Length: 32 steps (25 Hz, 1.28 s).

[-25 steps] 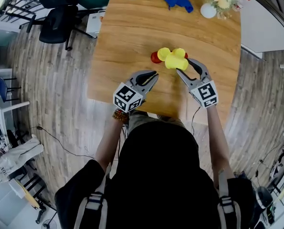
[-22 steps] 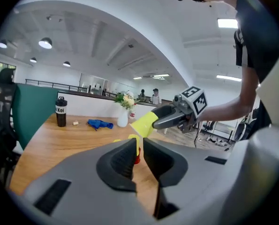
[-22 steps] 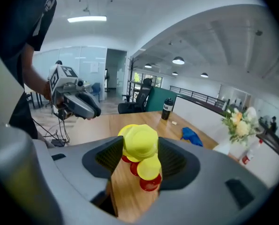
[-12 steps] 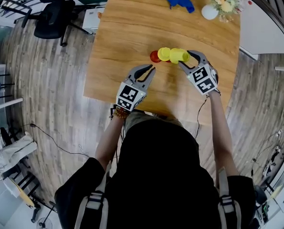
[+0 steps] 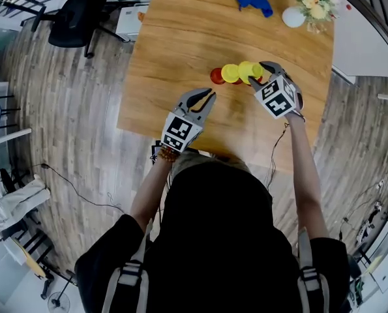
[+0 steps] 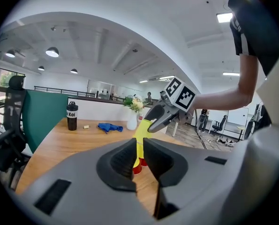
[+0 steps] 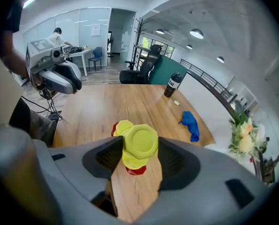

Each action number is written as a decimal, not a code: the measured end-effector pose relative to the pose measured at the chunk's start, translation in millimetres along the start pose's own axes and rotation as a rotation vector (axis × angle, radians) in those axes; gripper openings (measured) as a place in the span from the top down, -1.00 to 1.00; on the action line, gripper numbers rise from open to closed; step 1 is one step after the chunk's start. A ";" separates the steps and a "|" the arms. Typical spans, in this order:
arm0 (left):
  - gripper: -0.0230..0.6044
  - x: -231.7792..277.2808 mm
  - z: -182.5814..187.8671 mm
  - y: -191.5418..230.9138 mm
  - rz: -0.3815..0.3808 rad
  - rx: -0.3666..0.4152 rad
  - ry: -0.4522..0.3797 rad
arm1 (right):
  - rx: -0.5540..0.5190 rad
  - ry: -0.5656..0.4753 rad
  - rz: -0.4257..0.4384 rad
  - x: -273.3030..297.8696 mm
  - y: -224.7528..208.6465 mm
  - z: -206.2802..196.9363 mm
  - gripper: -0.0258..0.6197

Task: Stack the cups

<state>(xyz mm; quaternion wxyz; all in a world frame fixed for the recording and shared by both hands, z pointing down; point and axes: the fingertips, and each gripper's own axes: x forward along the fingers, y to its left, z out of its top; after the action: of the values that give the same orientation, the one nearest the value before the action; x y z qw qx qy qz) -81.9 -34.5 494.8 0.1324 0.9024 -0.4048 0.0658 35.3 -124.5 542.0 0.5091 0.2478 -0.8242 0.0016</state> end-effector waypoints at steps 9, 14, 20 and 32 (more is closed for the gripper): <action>0.82 2.3 0.4 2.9 -0.019 -0.002 0.005 | -0.048 0.023 -0.015 4.6 3.5 9.7 0.15; 0.82 6.2 2.6 6.7 -0.022 -0.004 0.002 | -0.062 0.020 -0.021 10.7 6.5 14.4 0.15; 0.82 5.3 0.5 9.1 -0.026 -0.022 0.001 | -0.055 -0.001 -0.026 12.2 8.7 18.1 0.15; 0.82 13.9 4.1 3.5 -0.036 -0.005 0.007 | -0.016 -0.039 -0.035 7.3 5.4 14.8 0.13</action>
<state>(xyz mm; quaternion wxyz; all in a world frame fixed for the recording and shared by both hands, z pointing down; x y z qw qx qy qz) -75.2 -47.9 494.7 0.1370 0.9091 -0.3879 0.0656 18.0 -126.6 542.4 0.4949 0.2583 -0.8294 -0.0189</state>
